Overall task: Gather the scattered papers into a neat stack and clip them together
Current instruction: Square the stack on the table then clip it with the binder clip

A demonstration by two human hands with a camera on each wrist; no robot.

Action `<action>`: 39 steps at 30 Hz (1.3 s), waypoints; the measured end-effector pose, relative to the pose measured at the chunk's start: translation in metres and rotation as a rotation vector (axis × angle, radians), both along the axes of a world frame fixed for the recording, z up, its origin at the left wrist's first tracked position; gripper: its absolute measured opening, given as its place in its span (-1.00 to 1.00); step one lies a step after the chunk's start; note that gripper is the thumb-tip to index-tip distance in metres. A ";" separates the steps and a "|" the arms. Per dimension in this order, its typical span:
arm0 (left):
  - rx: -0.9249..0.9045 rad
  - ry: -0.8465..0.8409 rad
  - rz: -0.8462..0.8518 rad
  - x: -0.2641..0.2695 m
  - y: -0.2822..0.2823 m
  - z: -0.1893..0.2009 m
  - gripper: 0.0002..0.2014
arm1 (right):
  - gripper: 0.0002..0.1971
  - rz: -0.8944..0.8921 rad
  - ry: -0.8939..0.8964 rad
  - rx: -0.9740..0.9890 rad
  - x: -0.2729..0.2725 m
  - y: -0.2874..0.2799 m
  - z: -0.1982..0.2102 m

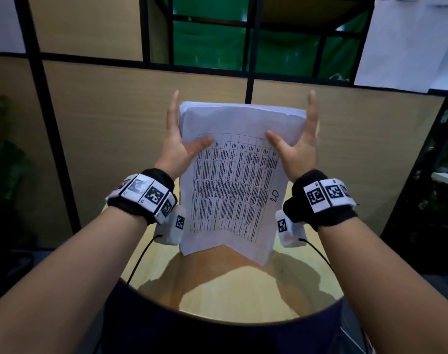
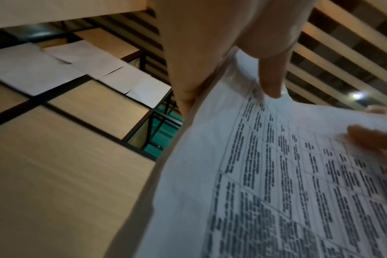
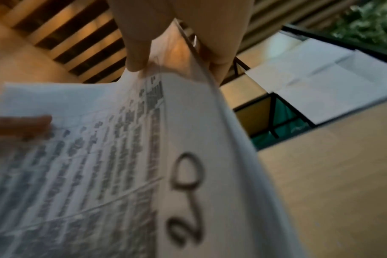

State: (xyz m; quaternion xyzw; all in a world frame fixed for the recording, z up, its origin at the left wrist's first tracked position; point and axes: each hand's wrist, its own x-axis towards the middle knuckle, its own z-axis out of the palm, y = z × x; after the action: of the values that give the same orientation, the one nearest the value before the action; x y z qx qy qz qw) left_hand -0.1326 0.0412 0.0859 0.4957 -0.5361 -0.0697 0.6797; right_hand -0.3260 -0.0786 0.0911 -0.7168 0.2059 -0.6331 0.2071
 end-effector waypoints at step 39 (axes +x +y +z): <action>0.189 0.329 -0.161 0.011 -0.018 -0.058 -0.51 | -0.87 0.319 -0.015 0.552 0.003 -0.013 -0.065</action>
State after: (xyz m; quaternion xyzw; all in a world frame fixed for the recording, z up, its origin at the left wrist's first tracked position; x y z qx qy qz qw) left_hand -0.1219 0.0236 0.0276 0.4948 -0.4468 -0.2538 0.7008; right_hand -0.3230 -0.0918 0.0257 -0.6522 0.2534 -0.5178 0.4922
